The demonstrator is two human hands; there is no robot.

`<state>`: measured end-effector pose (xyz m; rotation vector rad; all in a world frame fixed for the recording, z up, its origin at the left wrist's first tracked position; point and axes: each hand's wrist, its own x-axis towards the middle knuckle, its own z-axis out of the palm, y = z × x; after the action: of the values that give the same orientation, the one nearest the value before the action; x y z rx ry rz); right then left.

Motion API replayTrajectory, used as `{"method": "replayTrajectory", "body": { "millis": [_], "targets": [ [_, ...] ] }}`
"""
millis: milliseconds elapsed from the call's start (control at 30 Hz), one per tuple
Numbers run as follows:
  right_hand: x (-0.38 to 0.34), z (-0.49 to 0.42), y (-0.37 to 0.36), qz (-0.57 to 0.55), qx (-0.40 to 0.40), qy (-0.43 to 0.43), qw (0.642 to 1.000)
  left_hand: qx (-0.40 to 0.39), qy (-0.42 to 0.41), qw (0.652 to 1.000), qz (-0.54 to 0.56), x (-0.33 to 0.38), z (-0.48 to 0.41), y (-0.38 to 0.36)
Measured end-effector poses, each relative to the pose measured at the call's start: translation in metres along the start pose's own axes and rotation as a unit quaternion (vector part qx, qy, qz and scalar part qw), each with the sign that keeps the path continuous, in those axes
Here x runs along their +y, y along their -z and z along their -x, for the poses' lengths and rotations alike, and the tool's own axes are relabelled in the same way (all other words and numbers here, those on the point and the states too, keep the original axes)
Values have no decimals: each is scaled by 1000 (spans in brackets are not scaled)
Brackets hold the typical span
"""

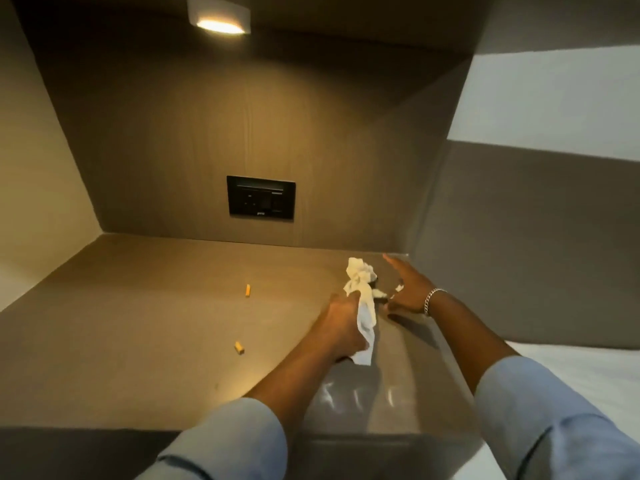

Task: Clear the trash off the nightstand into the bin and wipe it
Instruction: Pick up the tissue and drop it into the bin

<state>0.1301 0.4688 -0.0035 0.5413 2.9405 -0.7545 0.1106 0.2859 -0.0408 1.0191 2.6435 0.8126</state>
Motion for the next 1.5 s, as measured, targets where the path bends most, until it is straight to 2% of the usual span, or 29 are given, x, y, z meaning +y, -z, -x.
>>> {"method": "replayTrajectory", "body": {
  "millis": [100,167,200,267,367,467,567,667,733,833,967,1100,1167,1267,1400,1500],
  "targets": [
    [-19,-37,-6,74,-89,74,991,27,42,997,55,-11,-30,-6],
    [-34,-45,-16,142,-140,90,976,61,89,987,121,-18,-39,-7],
    [-39,-45,-23,166,-130,94,973,80,110,979,154,-19,-39,-6],
    [-44,-38,-40,158,-56,101,981,97,146,955,239,-21,-35,-5],
    [-48,-5,-56,-17,42,95,994,99,210,886,401,-22,-21,2],
    [-52,48,-57,-231,124,88,961,102,196,809,545,-7,12,16],
    [-56,120,-54,-309,153,90,934,90,138,788,593,19,69,24],
    [-49,200,-61,-350,122,76,926,73,119,774,618,31,129,8],
    [-36,243,-77,-339,123,75,930,44,110,762,637,29,165,-19],
    [2,294,-129,-340,122,19,932,12,129,780,613,18,217,-85],
    [65,322,-242,-322,111,-116,933,-43,253,819,514,-13,254,-195],
    [132,315,-355,-328,106,-235,909,-78,357,819,443,-56,257,-304],
    [168,304,-405,-335,100,-276,896,-96,378,830,398,-79,254,-357],
    [209,288,-464,-344,77,-289,890,-112,388,830,386,-104,250,-414],
    [239,286,-491,-353,33,-313,881,-145,379,809,425,-117,257,-433],
    [229,292,-461,-389,38,-336,857,-139,382,813,417,-107,262,-393]
  ]
}}
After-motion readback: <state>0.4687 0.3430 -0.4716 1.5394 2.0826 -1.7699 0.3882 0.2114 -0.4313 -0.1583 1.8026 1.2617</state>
